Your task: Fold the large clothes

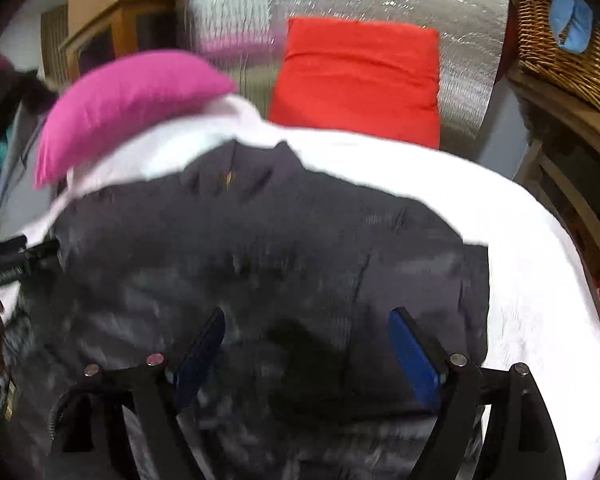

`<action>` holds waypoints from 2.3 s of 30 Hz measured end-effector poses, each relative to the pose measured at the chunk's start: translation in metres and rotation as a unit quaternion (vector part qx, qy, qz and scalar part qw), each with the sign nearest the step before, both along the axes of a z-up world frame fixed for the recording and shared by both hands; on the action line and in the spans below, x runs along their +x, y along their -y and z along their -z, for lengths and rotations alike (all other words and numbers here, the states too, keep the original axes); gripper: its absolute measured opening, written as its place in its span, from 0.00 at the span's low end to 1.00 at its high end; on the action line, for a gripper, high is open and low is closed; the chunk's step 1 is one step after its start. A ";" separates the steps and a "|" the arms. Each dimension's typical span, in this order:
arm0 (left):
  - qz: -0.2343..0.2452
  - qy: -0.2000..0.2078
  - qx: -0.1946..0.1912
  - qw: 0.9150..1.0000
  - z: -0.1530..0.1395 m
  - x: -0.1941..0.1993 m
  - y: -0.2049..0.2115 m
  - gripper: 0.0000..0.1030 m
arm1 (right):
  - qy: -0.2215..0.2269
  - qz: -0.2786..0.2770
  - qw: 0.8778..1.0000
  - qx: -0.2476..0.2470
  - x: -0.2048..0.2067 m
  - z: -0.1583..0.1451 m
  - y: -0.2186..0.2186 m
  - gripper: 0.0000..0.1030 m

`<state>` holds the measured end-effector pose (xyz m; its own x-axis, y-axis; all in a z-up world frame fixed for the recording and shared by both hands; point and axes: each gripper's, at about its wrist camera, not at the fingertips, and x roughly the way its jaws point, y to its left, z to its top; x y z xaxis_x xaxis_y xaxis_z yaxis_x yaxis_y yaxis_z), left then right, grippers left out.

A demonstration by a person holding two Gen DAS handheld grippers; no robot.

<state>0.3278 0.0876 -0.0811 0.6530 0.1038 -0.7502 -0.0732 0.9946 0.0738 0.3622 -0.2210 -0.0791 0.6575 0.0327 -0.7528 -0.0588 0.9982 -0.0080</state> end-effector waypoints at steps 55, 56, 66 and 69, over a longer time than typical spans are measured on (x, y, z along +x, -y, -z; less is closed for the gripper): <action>-0.047 -0.022 0.003 0.999 0.040 -0.044 -0.032 0.93 | -0.021 0.047 0.999 0.012 -0.039 0.041 0.030 0.91; -0.052 -0.019 -0.004 0.998 0.038 -0.044 -0.035 0.93 | -0.020 0.046 0.999 0.009 -0.038 0.039 0.029 0.91; -0.044 0.021 -0.023 0.999 -0.002 -0.027 -0.004 0.92 | 0.010 0.052 0.997 0.053 -0.012 0.005 0.042 0.92; -0.024 0.016 -0.018 0.999 0.002 -0.012 0.022 0.92 | -0.012 0.066 0.996 0.058 0.011 0.019 0.049 0.92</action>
<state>0.3156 0.0659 -0.0827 0.6722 0.1087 -0.7323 -0.1218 0.9919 0.0354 0.3735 -0.2695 -0.0978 0.6440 0.0349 -0.7643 0.0734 0.9915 0.1071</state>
